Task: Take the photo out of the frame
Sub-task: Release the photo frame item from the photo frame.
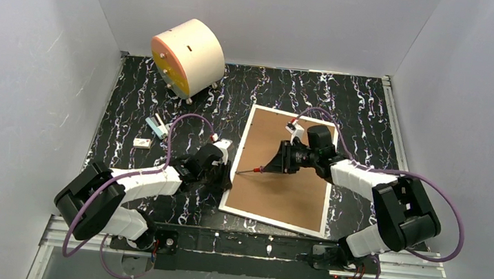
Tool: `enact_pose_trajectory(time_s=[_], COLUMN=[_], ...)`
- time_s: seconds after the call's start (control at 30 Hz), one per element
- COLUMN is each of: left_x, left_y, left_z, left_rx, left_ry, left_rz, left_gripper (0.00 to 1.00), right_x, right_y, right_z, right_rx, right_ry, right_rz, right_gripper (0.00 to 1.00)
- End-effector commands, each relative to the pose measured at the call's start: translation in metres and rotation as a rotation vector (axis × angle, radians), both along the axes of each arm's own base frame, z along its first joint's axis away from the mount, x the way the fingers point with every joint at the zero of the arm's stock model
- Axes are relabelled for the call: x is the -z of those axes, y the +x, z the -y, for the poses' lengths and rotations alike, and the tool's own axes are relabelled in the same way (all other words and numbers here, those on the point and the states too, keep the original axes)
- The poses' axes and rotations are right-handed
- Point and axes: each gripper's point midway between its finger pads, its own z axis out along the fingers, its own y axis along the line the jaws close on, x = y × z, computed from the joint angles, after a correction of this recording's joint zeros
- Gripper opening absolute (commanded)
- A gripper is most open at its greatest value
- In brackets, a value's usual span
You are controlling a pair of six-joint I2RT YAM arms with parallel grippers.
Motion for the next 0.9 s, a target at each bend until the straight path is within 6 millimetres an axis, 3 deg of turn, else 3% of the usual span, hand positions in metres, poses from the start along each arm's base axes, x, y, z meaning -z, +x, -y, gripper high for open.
enact_pose_trajectory(time_s=[0.0, 0.43, 0.87], left_x=[0.043, 0.041, 0.042], left_y=[-0.031, -0.028, -0.027], left_z=[-0.032, -0.034, -0.034], left_rx=[0.039, -0.018, -0.035], left_ry=[0.186, 0.155, 0.144], left_rz=[-0.106, -0.075, -0.065], left_gripper=[0.01, 0.0, 0.0], right_x=[0.0, -0.032, -0.052], right_y=[0.02, 0.034, 0.03], right_z=[-0.004, -0.051, -0.099], right_rx=[0.04, 0.087, 0.076], right_ry=[-0.129, -0.244, -0.341], right_rz=[0.049, 0.141, 0.245], right_gripper=[0.01, 0.01, 0.01])
